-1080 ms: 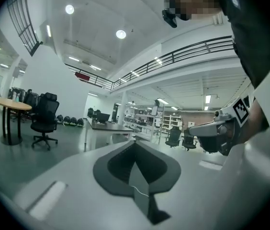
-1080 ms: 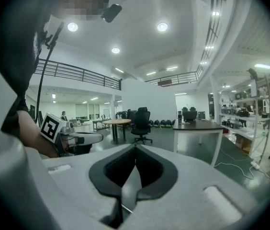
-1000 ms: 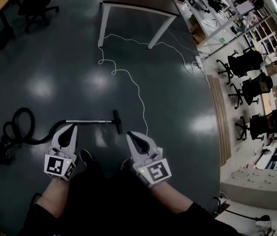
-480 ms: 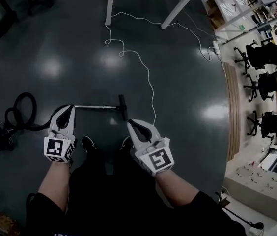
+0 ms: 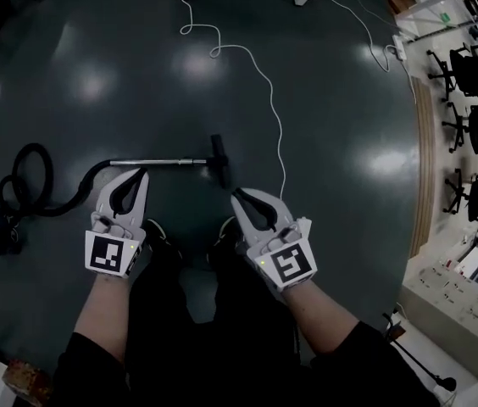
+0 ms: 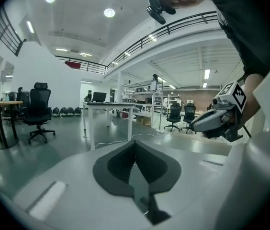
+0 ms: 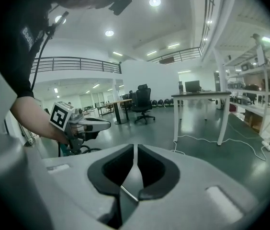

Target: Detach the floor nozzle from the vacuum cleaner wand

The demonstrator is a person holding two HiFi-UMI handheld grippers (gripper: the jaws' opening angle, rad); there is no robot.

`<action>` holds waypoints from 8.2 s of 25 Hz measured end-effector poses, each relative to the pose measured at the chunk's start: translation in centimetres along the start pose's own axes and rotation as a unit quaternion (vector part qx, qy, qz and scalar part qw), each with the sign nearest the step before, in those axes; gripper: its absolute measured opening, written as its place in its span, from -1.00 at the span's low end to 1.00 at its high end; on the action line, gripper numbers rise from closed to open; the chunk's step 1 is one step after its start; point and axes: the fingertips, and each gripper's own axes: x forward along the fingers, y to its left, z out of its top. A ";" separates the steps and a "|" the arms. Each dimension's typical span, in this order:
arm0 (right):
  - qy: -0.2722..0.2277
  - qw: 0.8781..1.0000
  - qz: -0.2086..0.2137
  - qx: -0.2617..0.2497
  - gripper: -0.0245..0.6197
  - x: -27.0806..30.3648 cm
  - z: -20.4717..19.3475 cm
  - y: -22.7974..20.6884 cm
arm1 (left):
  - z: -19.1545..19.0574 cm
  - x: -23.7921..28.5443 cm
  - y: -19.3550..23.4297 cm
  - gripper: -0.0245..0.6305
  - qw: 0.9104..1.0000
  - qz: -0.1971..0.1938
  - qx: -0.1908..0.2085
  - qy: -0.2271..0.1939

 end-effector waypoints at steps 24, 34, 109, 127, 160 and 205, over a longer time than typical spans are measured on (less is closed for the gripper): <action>0.012 0.998 0.054 -0.035 -0.73 14.4 -23.6 -5.9 | -25.9 10.7 -3.9 -0.78 0.976 -0.184 0.103 0.056; 0.059 0.987 0.123 -0.089 -0.65 19.6 -32.1 -6.7 | -36.7 14.8 -4.6 -0.69 0.932 -0.279 0.202 0.108; 0.437 0.795 0.192 -0.375 -0.41 24.6 -53.4 -8.3 | -59.0 16.3 3.2 -0.42 0.771 -0.315 0.392 0.390; 0.481 0.806 0.281 -0.199 -0.41 24.0 -52.8 -6.6 | -59.4 16.9 3.7 -0.42 0.755 -0.291 0.434 0.396; 0.447 0.819 0.344 -0.108 -0.54 23.4 -51.4 -6.4 | -58.2 16.6 2.2 -0.42 0.779 -0.313 0.369 0.399; 0.240 0.794 0.163 -0.534 -0.53 25.1 -50.6 -9.7 | -58.6 16.4 1.4 -0.41 0.788 -0.360 0.295 0.404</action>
